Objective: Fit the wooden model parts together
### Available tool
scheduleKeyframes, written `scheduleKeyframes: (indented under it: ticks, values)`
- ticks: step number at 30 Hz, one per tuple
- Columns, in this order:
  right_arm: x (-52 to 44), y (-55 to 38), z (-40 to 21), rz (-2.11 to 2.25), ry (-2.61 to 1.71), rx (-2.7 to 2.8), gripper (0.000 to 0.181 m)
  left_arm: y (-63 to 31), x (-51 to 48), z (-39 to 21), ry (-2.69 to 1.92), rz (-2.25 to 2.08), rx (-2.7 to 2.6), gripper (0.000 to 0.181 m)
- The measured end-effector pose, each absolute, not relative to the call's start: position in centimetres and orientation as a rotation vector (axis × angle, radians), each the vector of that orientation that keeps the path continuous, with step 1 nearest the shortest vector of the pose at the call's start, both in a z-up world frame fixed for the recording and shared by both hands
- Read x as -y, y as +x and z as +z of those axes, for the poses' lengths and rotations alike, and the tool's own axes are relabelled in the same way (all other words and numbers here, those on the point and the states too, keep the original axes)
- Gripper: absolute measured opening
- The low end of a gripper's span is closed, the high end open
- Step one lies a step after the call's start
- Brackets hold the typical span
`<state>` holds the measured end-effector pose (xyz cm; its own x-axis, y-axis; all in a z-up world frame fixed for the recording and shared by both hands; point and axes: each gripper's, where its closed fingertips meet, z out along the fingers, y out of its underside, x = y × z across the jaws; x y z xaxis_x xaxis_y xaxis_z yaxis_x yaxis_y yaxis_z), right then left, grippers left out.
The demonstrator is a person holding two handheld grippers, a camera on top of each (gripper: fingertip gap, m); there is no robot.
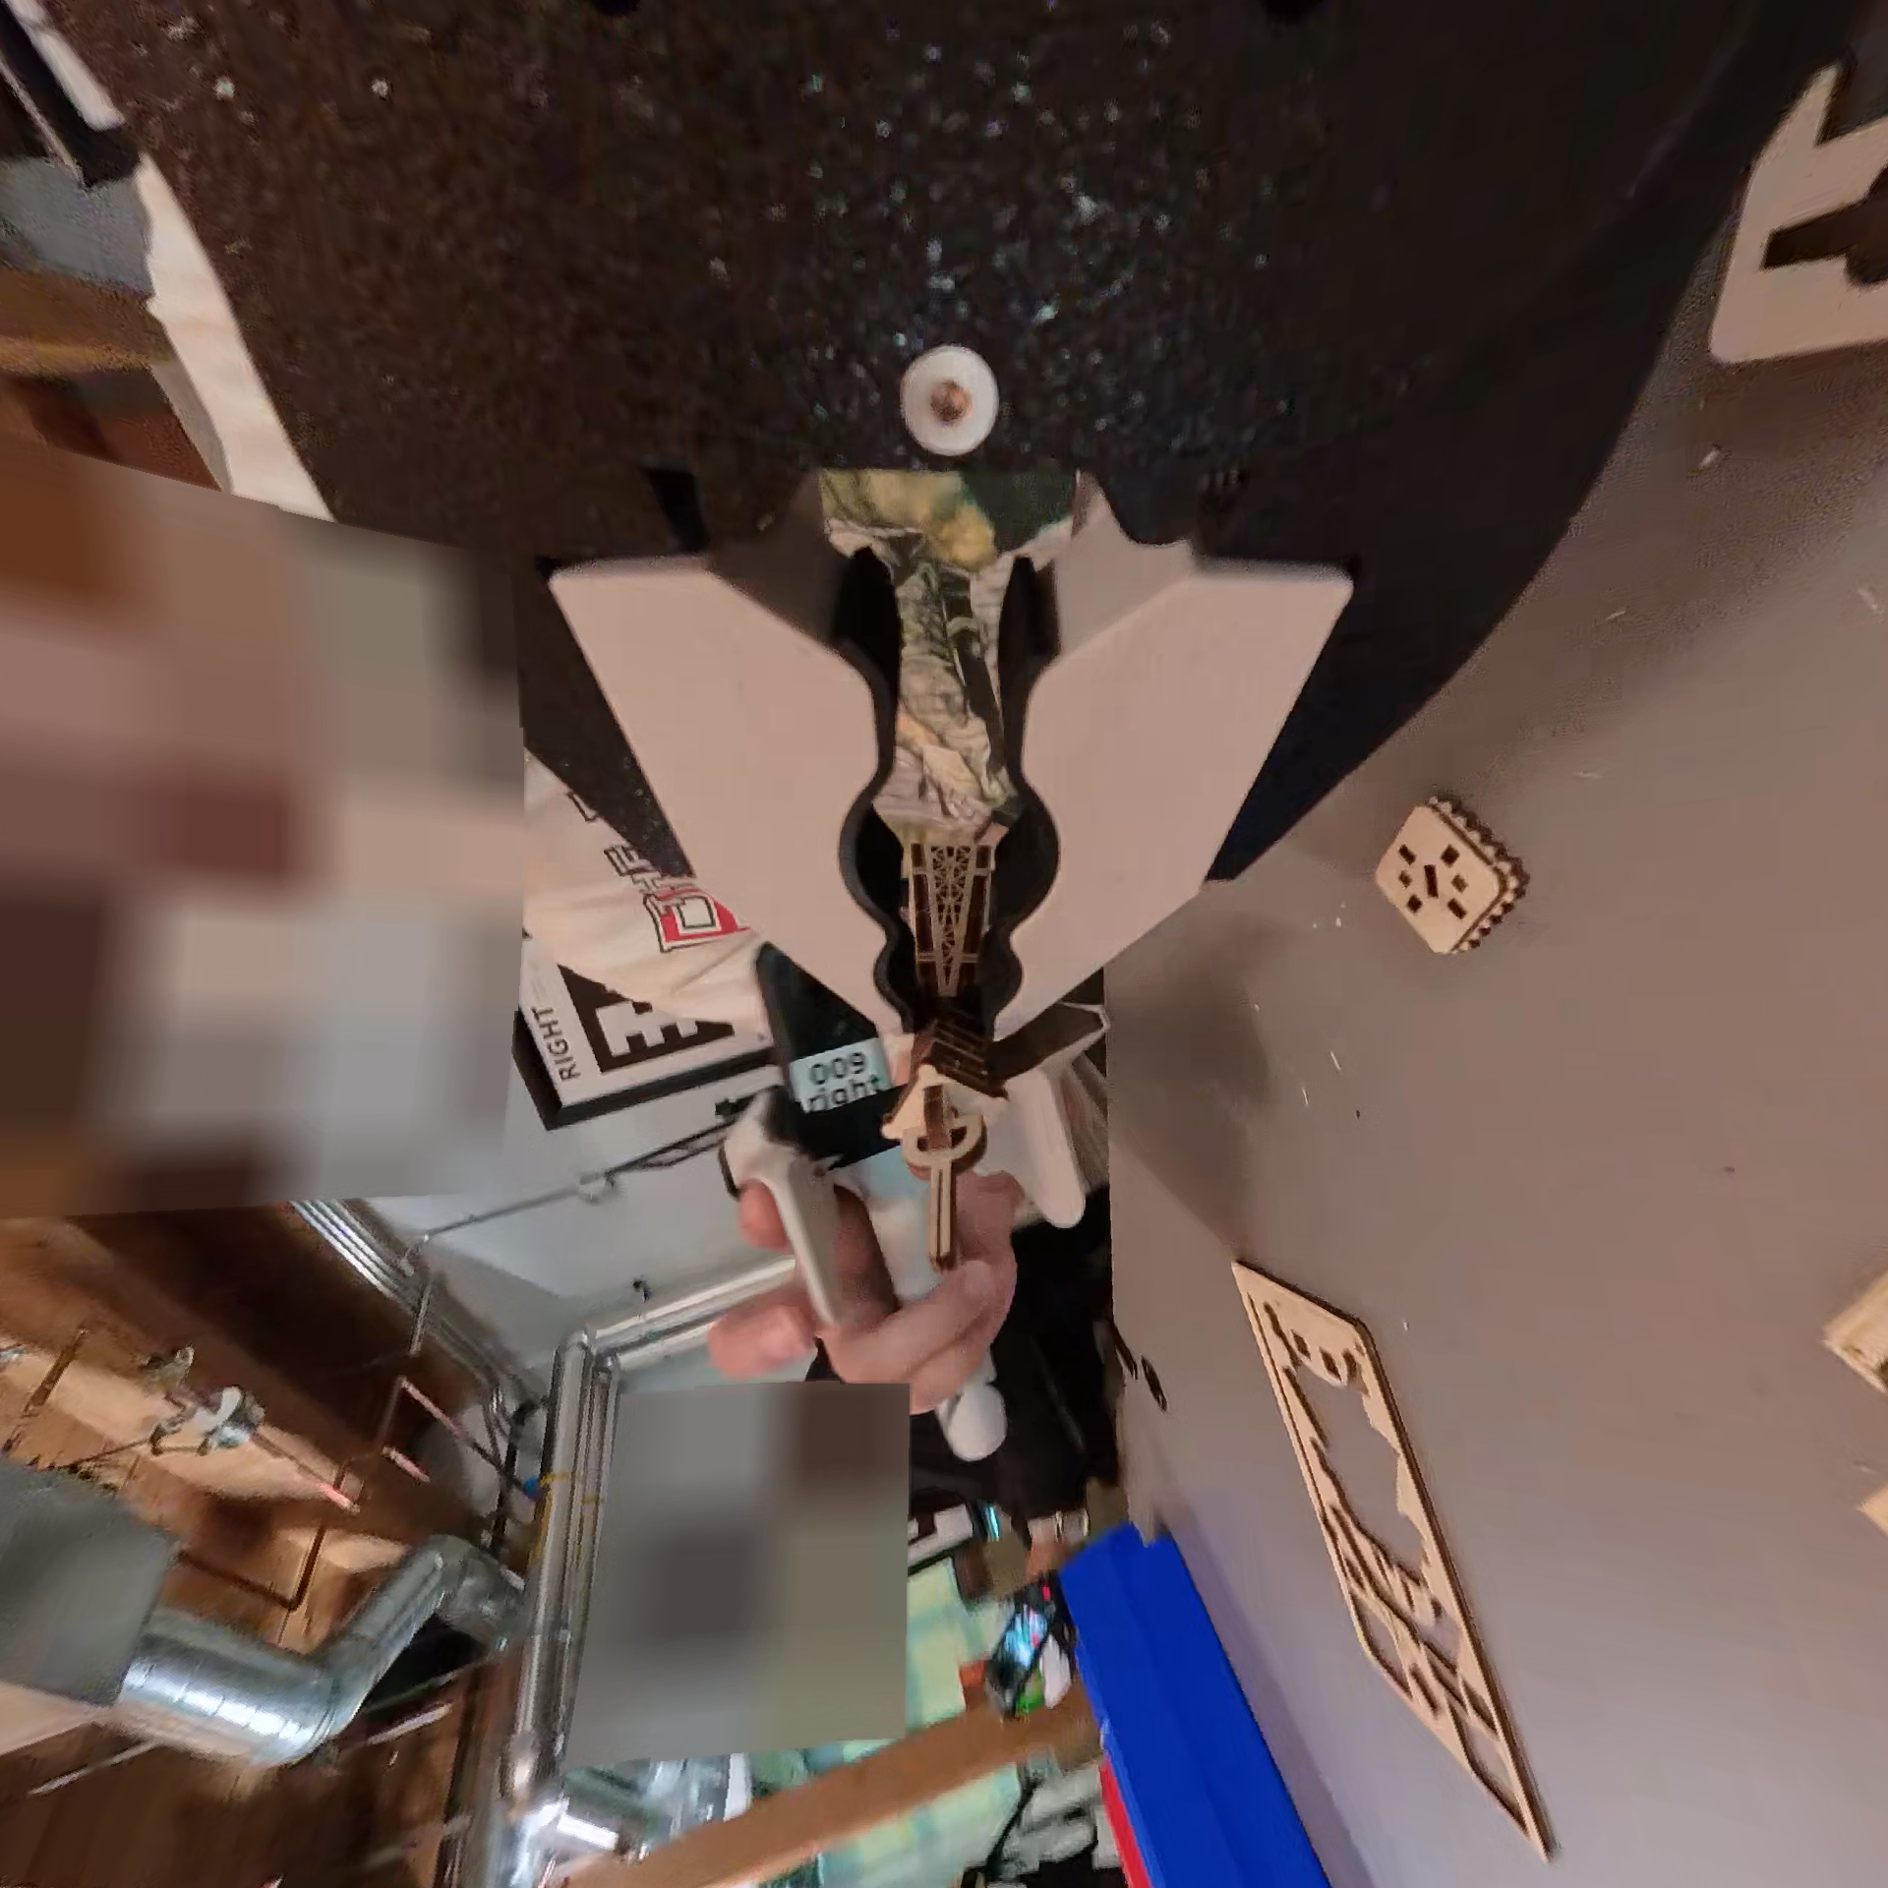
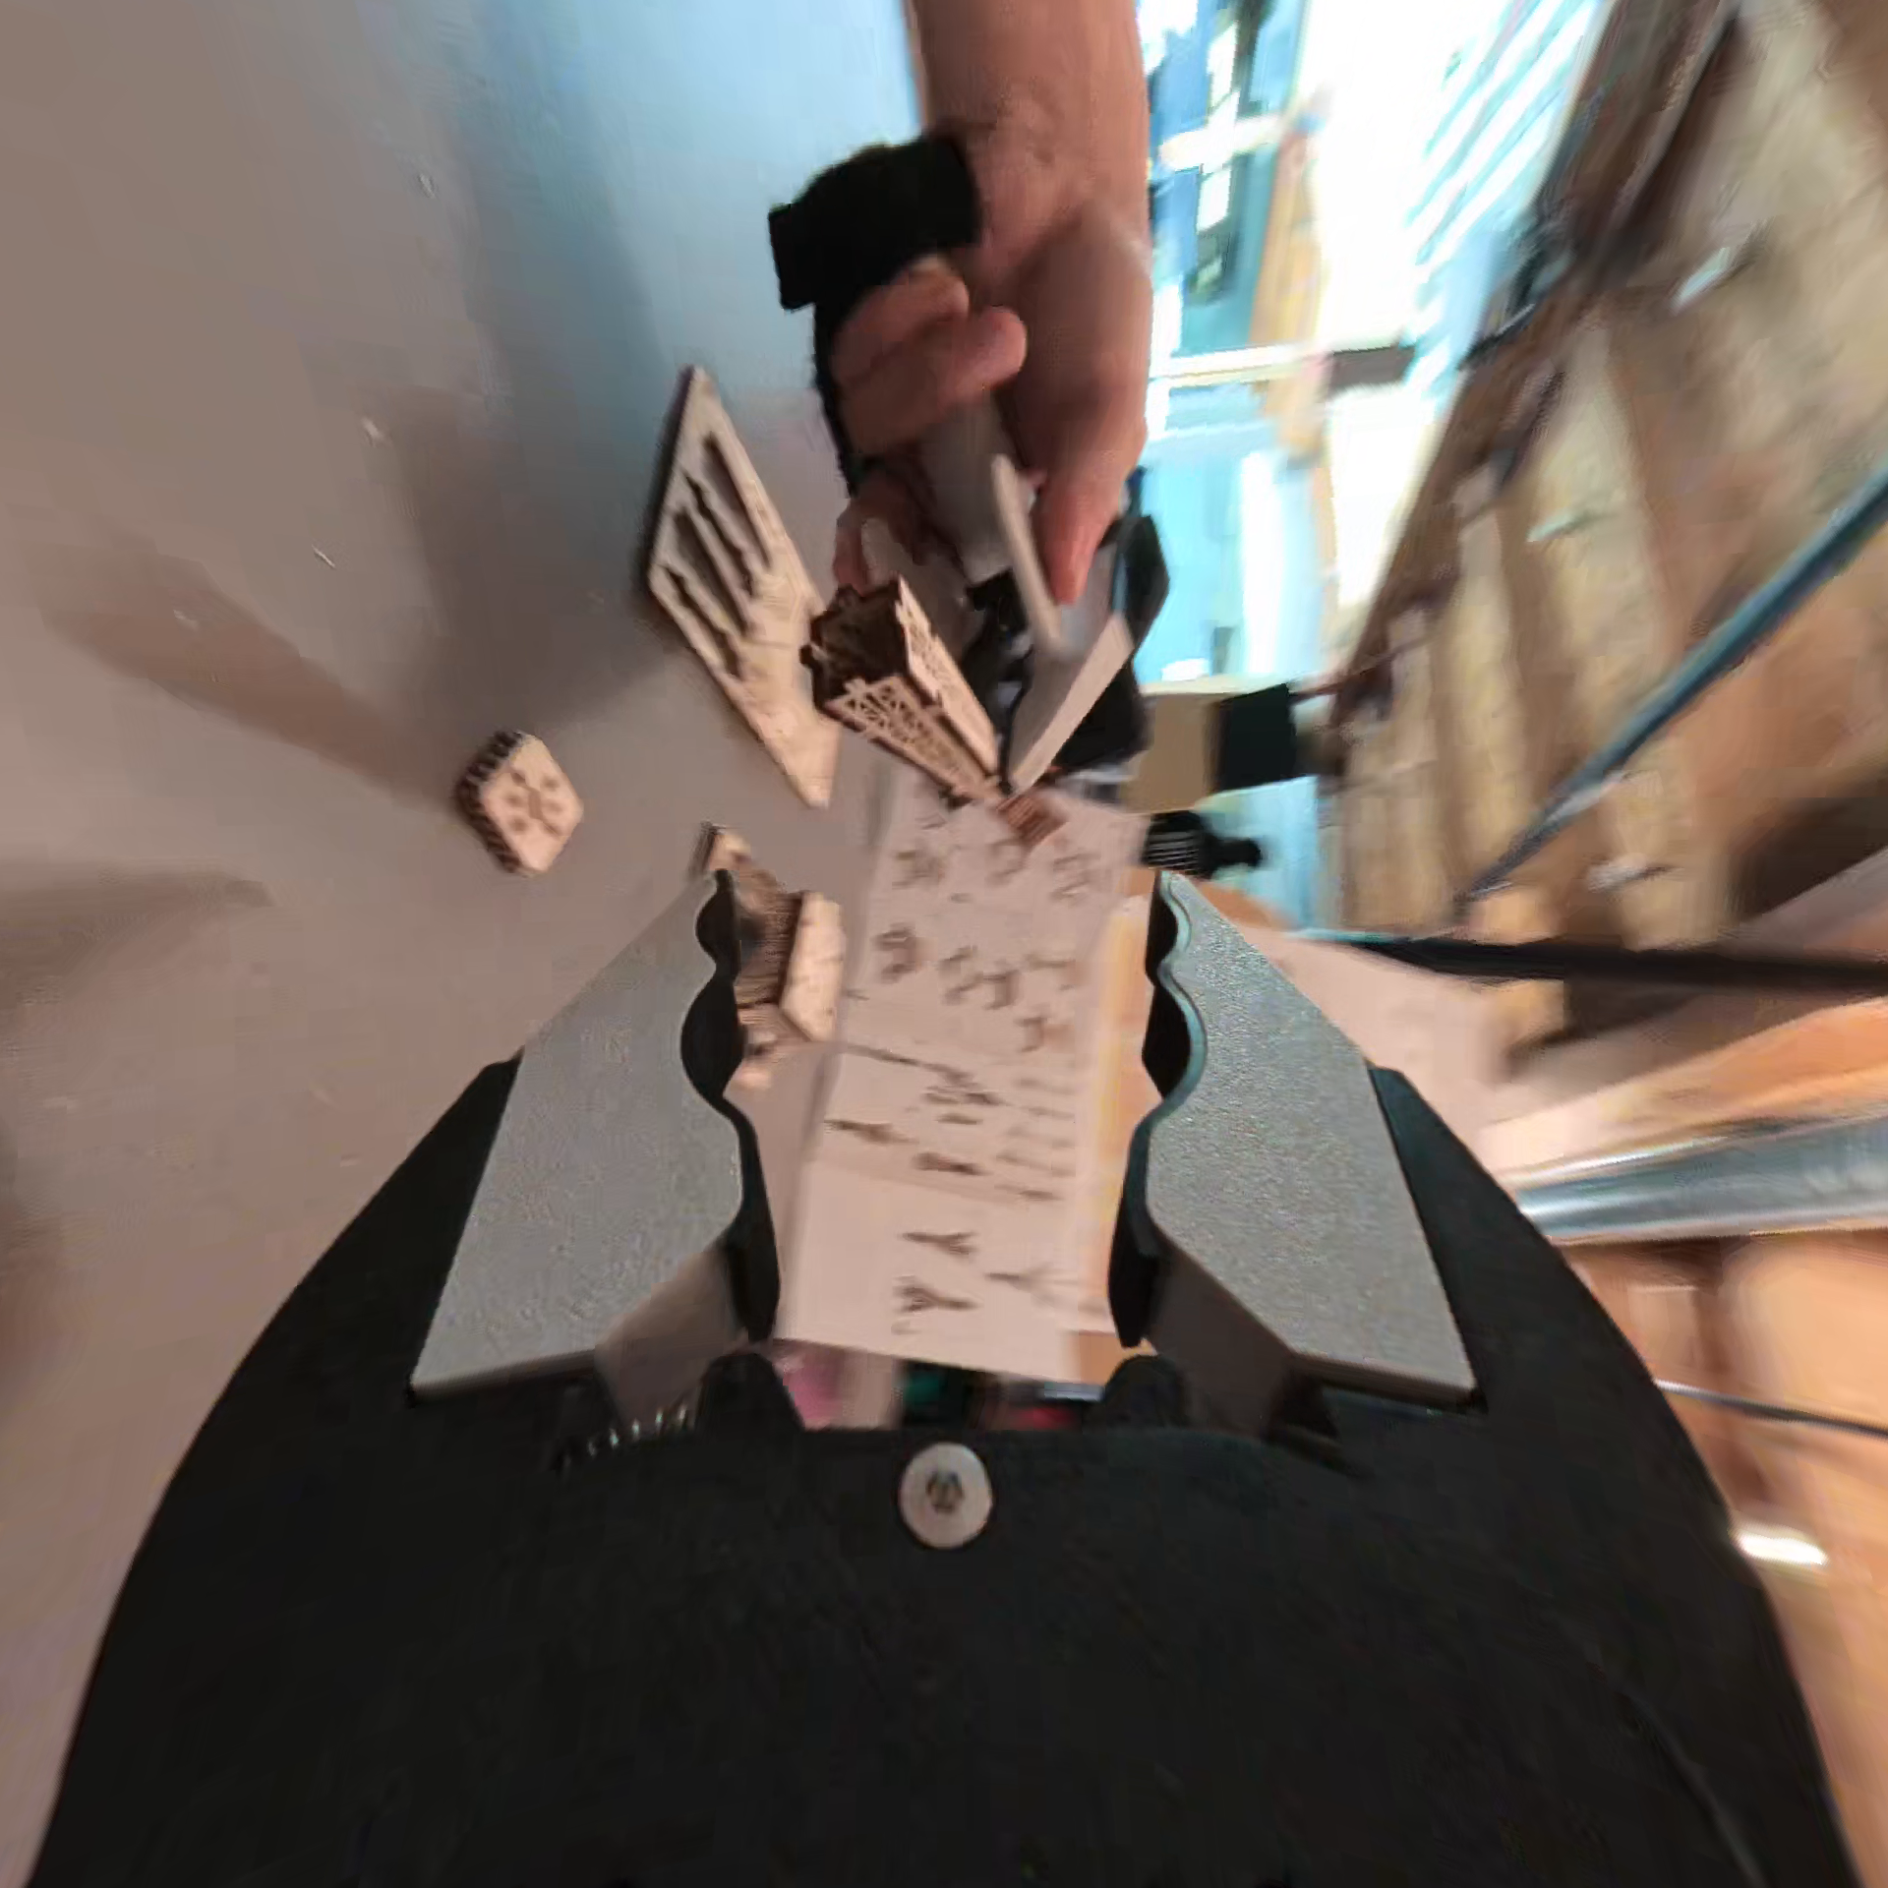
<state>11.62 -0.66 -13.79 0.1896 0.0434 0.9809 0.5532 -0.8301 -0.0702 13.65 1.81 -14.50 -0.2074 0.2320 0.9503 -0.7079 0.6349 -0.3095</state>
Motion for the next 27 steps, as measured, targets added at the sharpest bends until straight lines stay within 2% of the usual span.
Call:
scheduleKeyframes:
  ticks: [4, 12, 21, 22, 24, 27]
  values:
    - [0.0, 12.0, -13.7, -2.005, -1.903, 0.856, 0.084, 11.7, -1.3, -14.7, 0.301, 0.748, 1.599, 0.009]
    - [-1.9, 10.5, -14.7, -2.05, -1.739, 1.066, 0.055, 9.9, -0.8, -15.1, 0.212, 0.619, 1.69, 0.009]
    - [-1.7, 11.4, -14.3, -2.174, -1.672, 1.076, 0.014, 10.6, -0.2, -14.7, 0.18, 0.678, 1.692, 0.009]
    - [-1.7, 11.3, -14.2, -2.19, -1.663, 1.079, 0.013, 10.7, -0.2, -14.7, 0.162, 0.688, 1.698, 0.013]
    - [-2.1, 11.3, -14.4, -2.201, -1.648, 1.079, 0.013, 11.3, 0.0, -15.3, 0.165, 0.732, 1.758, 0.041]
    - [-1.2, 11.3, -13.7, -2.285, -1.626, 1.023, 0.013, 12.1, -0.3, -14.5, 0.157, 0.835, 1.762, 0.048]
